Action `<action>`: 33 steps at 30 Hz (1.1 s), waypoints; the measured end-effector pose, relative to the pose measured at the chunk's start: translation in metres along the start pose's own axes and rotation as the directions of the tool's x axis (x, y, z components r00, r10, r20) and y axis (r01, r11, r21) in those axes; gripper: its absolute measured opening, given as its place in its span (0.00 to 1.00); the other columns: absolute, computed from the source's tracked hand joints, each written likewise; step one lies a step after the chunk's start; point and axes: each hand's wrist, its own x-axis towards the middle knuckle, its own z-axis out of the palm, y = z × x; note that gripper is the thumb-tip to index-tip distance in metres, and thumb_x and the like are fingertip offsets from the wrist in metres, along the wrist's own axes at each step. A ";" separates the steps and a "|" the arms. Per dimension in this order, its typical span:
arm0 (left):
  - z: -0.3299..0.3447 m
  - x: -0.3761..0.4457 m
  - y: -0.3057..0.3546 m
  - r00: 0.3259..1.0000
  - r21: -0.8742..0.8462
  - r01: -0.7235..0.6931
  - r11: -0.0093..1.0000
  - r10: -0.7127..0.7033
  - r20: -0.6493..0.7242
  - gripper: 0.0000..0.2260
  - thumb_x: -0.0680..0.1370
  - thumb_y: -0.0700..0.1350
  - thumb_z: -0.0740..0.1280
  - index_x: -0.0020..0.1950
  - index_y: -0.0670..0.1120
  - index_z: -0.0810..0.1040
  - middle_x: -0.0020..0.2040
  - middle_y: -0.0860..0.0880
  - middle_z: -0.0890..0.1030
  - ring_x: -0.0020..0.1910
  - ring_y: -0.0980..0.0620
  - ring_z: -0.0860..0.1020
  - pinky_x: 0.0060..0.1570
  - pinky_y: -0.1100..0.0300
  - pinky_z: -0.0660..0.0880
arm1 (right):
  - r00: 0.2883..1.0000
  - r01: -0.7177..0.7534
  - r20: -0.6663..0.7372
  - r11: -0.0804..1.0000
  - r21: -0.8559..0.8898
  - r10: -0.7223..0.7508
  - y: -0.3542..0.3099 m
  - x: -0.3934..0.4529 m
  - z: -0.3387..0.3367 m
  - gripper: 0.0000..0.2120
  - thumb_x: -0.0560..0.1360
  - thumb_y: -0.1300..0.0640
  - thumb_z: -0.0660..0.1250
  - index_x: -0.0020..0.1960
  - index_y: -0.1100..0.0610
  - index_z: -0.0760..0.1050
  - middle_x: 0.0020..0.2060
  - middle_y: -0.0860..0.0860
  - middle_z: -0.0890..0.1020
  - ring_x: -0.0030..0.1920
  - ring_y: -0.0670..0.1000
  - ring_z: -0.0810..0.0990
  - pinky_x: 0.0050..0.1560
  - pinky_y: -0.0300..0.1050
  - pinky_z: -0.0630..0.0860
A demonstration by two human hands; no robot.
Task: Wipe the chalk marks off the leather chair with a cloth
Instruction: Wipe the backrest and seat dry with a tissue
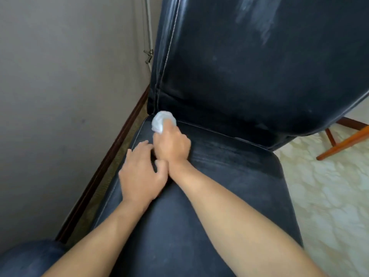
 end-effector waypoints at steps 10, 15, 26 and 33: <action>0.001 0.003 -0.008 0.973 0.403 -0.120 0.907 0.027 0.229 0.32 0.76 0.57 0.53 0.79 0.47 0.67 0.82 0.42 0.63 0.81 0.38 0.60 0.78 0.43 0.59 | 0.996 -0.086 -0.060 0.963 -0.254 0.073 0.142 -0.012 -0.046 0.27 0.74 0.52 0.68 0.71 0.47 0.63 0.46 0.51 0.81 0.42 0.60 0.83 0.41 0.49 0.73; -0.006 0.000 -0.001 0.942 0.443 -0.152 0.883 -0.005 0.334 0.37 0.77 0.63 0.47 0.85 0.51 0.56 0.86 0.45 0.53 0.84 0.41 0.51 0.81 0.47 0.53 | 0.903 -0.423 -0.215 0.855 -0.299 0.372 0.248 -0.034 -0.088 0.20 0.77 0.58 0.64 0.67 0.57 0.67 0.39 0.56 0.82 0.39 0.61 0.81 0.36 0.46 0.69; -0.059 -0.010 -0.010 0.949 -0.214 0.269 0.939 -0.220 0.225 0.18 0.80 0.49 0.59 0.68 0.57 0.77 0.58 0.56 0.82 0.62 0.48 0.78 0.57 0.52 0.71 | 0.934 0.356 0.090 0.901 -0.249 -0.345 -0.015 -0.079 0.007 0.18 0.78 0.53 0.64 0.66 0.53 0.69 0.50 0.50 0.84 0.39 0.55 0.85 0.32 0.46 0.64; -0.057 -0.026 -0.028 0.918 0.186 -0.063 0.981 -0.016 0.395 0.29 0.83 0.52 0.60 0.85 0.52 0.57 0.86 0.57 0.51 0.84 0.58 0.49 0.79 0.52 0.57 | 0.999 0.046 0.005 0.961 -0.271 -0.046 0.132 -0.069 -0.056 0.22 0.74 0.51 0.61 0.68 0.47 0.65 0.43 0.50 0.80 0.40 0.59 0.81 0.40 0.49 0.73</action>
